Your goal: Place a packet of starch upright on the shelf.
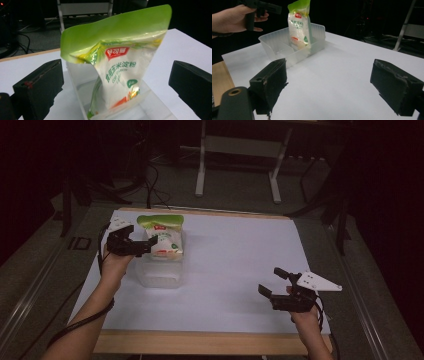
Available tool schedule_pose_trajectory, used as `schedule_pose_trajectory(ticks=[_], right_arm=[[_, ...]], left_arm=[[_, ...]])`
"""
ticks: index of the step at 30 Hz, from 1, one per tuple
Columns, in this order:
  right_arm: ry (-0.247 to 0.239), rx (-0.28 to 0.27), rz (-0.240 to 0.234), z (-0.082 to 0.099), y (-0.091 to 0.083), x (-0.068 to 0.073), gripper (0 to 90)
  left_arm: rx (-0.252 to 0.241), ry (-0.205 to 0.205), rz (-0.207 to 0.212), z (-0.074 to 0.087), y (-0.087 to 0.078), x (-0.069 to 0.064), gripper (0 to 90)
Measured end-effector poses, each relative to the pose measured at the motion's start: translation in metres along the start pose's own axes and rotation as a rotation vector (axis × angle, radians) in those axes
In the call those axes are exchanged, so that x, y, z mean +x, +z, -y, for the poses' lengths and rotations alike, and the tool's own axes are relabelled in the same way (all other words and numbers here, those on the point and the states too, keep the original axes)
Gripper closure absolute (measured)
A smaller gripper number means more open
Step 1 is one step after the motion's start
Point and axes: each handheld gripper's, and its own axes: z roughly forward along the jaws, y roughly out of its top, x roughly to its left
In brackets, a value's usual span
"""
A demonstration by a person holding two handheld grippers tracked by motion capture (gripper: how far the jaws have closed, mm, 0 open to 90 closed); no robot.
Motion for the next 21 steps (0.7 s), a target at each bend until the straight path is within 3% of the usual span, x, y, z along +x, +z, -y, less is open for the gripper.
schedule_pose_trajectory(ticks=[5,6,11,21], right_arm=[[-0.003,0.007,-0.004,0.001,0.001,0.001,13.7],[-0.003,0.008,-0.004,0.001,0.002,0.001,13.7],[-0.007,0.015,-0.007,0.002,0.003,0.002,13.7],[-0.011,0.03,-0.015,0.005,0.006,0.003,13.7]], left_arm=[[-0.004,0.016,0.005,0.004,-0.011,-0.004,0.0],[-0.009,0.027,0.005,0.007,-0.019,-0.007,0.0],[-0.026,0.013,0.018,0.014,-0.033,-0.012,0.0],[-0.037,0.047,0.063,0.027,-0.059,-0.036,0.0]])
